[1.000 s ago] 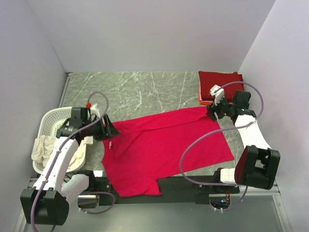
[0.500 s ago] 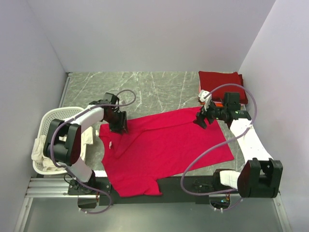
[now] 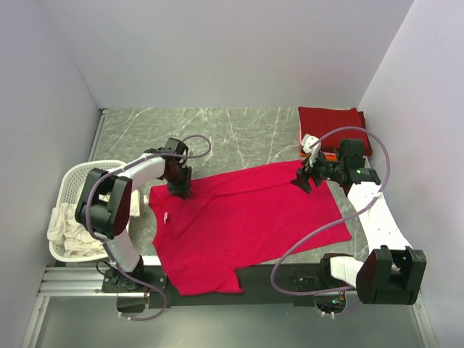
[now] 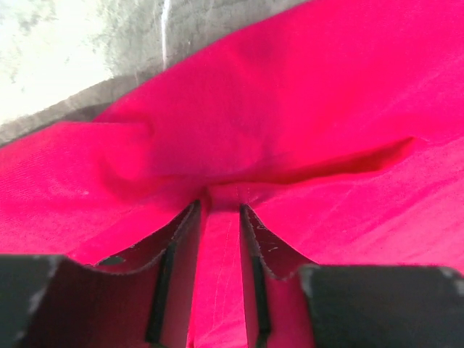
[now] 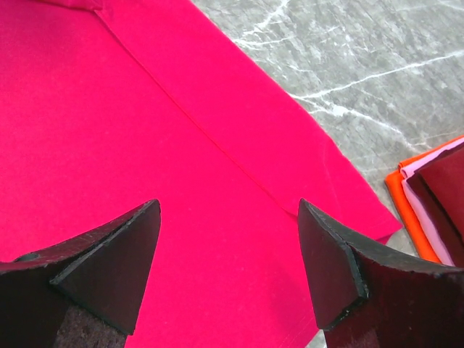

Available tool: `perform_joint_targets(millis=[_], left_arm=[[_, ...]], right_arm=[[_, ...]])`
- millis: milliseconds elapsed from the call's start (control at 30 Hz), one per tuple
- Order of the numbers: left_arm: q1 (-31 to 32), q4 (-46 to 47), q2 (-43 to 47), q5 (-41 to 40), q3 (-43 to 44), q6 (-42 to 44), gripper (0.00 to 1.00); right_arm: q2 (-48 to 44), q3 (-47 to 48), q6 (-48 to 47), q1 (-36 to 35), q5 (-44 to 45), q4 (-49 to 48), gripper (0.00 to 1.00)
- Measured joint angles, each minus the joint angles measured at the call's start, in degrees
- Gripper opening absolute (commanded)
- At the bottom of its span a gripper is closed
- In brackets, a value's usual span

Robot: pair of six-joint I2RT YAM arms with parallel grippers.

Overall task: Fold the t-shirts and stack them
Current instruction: Fold the tshirt

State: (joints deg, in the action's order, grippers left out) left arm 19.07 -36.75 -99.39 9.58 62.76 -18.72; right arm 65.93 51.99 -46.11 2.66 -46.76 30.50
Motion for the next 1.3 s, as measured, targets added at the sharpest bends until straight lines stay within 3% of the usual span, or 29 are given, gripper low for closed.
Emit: perform_joint_targets(millis=[333, 533, 733, 1033, 1133, 1200, 1300], left_arm=[[1.03, 0.02, -0.66, 0.07, 0.11, -0.09, 0.01], [1.16, 0.13, 1.92, 3.5, -0.48, 0.02, 0.01], [2.12, 1.18, 8.31, 13.05, -3.69, -0.04, 0.0], [10.86, 4.28, 8.46, 20.68, -6.86, -1.88, 0.01], [13.7, 5.9, 8.41, 20.85, -7.48, -3.52, 0.08], [15.21, 7.02, 8.41, 21.05, -7.52, -4.59, 0.19], [16.81, 8.26, 8.41, 21.27, -7.52, -6.01, 0.24]], right_arm=[[0.0, -0.9, 0.0, 1.16, -0.55, 0.2, 0.82], [0.0, -0.92, 0.0, 1.53, -0.9, 0.2, 0.82], [0.0, -0.92, 0.0, 2.38, -0.98, 0.2, 0.82], [0.0, -0.92, 0.0, 2.97, -1.14, 0.2, 0.82], [0.0, -0.94, 0.0, 3.13, -1.14, 0.2, 0.82], [0.0, -0.92, 0.0, 3.23, -1.11, 0.2, 0.82], [0.07, -0.94, 0.0, 3.28, -0.87, 0.17, 0.82]])
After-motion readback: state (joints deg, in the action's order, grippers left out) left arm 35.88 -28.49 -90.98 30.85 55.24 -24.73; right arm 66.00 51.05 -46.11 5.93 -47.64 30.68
